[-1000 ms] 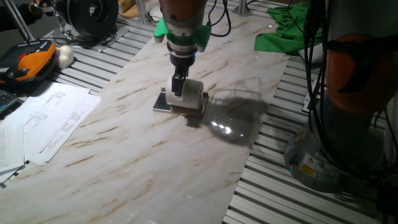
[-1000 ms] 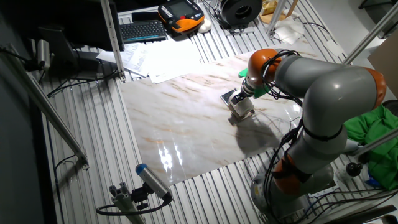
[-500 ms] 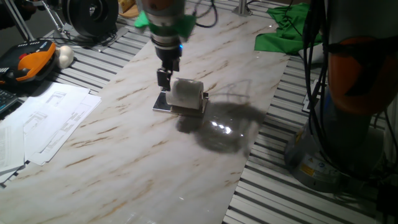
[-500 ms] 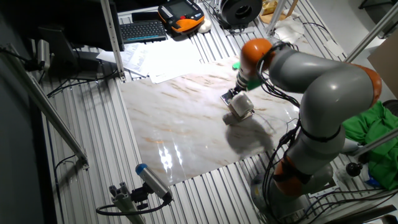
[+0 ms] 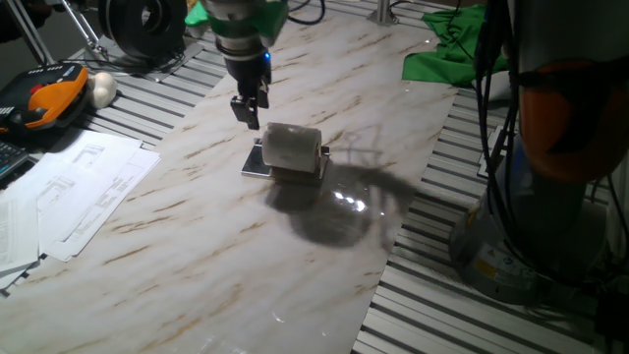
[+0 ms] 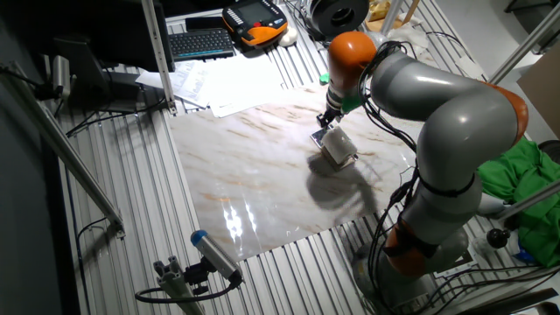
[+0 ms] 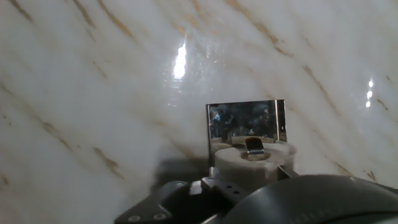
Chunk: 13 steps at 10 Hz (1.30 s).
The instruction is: Put the toilet paper on its holder
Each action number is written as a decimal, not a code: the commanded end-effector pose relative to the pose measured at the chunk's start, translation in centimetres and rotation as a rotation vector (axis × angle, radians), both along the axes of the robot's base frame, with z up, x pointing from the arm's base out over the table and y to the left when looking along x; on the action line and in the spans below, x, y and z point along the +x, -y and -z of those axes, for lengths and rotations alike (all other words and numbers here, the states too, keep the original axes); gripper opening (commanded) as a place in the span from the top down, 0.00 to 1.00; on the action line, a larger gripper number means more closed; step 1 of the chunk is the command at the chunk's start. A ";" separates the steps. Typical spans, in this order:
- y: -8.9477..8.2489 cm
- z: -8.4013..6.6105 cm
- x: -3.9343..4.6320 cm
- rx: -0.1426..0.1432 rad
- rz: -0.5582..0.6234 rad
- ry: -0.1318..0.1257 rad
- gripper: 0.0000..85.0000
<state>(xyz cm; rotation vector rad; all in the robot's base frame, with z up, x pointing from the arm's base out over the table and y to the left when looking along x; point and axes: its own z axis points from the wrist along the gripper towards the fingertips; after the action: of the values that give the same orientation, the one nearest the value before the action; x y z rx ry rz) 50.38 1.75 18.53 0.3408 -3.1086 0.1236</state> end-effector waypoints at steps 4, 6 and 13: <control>-0.1 -0.1 1.21 0.006 -0.024 -0.010 1.00; -0.5 -0.3 1.67 0.013 -0.025 -0.015 1.00; -0.7 0.1 3.37 0.012 -0.055 -0.026 1.00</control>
<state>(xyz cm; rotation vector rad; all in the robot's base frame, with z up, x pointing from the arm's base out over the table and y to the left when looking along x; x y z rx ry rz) 53.77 2.45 18.38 0.4244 -3.0761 0.1007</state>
